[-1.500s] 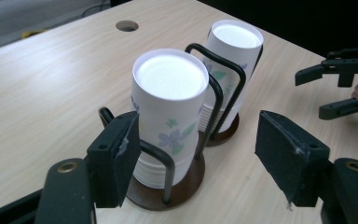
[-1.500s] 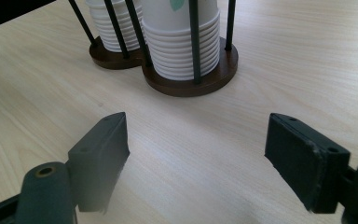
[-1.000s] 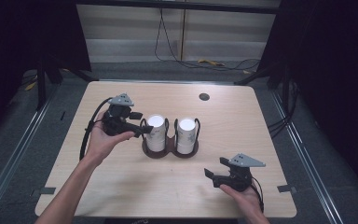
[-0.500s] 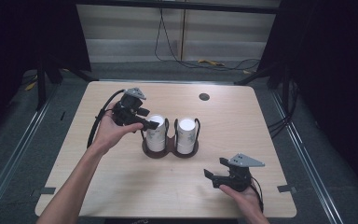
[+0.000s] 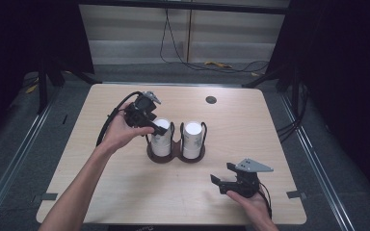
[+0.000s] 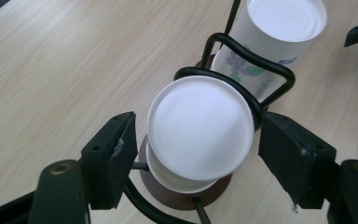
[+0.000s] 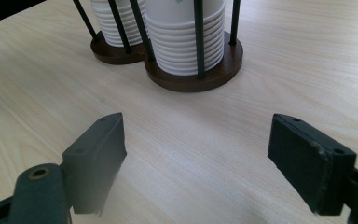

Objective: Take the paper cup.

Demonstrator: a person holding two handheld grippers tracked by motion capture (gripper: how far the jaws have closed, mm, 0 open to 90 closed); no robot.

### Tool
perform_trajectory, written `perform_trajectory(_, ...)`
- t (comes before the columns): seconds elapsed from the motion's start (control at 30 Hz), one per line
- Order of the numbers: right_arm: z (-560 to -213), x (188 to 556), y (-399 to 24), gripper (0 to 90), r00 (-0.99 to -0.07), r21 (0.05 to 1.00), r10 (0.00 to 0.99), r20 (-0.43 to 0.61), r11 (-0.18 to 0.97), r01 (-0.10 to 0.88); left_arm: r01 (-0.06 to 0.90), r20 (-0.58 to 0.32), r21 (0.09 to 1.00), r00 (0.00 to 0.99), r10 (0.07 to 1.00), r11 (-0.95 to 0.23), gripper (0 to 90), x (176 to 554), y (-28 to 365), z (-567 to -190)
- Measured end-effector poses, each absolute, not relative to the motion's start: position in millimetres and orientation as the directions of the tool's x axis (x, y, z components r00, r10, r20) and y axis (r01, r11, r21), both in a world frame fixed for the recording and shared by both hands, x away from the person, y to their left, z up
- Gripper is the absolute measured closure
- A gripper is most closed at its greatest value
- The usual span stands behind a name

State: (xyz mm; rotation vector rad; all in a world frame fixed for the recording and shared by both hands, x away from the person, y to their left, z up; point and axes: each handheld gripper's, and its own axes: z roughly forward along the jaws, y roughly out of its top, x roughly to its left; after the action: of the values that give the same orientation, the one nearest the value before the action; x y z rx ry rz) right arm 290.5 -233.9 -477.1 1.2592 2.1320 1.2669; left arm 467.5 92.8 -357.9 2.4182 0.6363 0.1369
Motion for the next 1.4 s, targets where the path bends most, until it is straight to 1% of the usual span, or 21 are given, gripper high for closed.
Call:
perform_trajectory(0.13, -477.2, 290.4, -233.7, 18.9, -0.54, 0.835, 0.831, 0.13, 0.202, 0.512, 0.413, -0.047, 0.605, 0.872, 0.487, -0.681, 30.6, 468.7, 89.5, -358.8)
perform_trajectory(0.2, -477.3, 290.5, -233.7, 19.0, -0.539, 0.835, 0.832, 0.13, 0.202, 0.512, 0.408, -0.038, 0.582, 0.878, 0.478, -0.704, 30.7, 470.8, 86.5, -361.5)
perform_trajectory(0.37, -477.5, 290.5, -234.1, 18.9, -0.539, 0.836, 0.832, 0.129, 0.201, 0.511, 0.401, -0.043, 0.565, 0.887, 0.46, -0.721, 30.4, 470.5, 81.8, -365.0)
perform_trajectory(0.4, -477.5, 290.5, -234.0, 18.9, -0.538, 0.836, 0.833, 0.129, 0.201, 0.511, 0.405, -0.044, 0.542, 0.889, 0.457, -0.737, 29.6, 470.7, 78.8, -367.1)
perform_trajectory(0.7, -477.7, 290.8, -233.9, 19.0, -0.538, 0.834, 0.832, 0.134, 0.198, 0.516, 0.438, -0.059, 0.498, 0.878, 0.474, -0.749, 29.1, 476.3, 77.0, -372.9)
perform_trajectory(0.87, -477.9, 291.0, -233.6, 19.0, -0.536, 0.832, 0.833, 0.134, 0.2, 0.518, 0.437, -0.043, 0.471, 0.879, 0.475, -0.766, 28.9, 477.2, 72.5, -376.9)
perform_trajectory(0.97, -477.9, 290.9, -233.5, 18.9, -0.536, 0.831, 0.834, 0.133, 0.2, 0.519, 0.44, -0.053, 0.468, 0.88, 0.472, -0.766, 29.7, 477.1, 70.9, -378.9)
perform_trajectory(1.0, -477.7, 290.6, -233.7, 19.0, -0.536, 0.832, 0.834, 0.134, 0.2, 0.518, 0.435, -0.046, 0.464, 0.882, 0.469, -0.771, 31.2, 476.7, 70.2, -379.2)
perform_trajectory(1.1, -477.9, 290.9, -234.0, 19.0, -0.536, 0.832, 0.834, 0.134, 0.199, 0.518, 0.448, -0.048, 0.467, 0.873, 0.485, -0.762, 31.7, 477.1, 70.4, -378.8)
perform_trajectory(1.4, -478.1, 291.3, -233.9, 18.9, -0.533, 0.831, 0.835, 0.137, 0.196, 0.521, 0.454, -0.053, 0.475, 0.87, 0.49, -0.754, 32.4, 477.5, 73.2, -377.3)
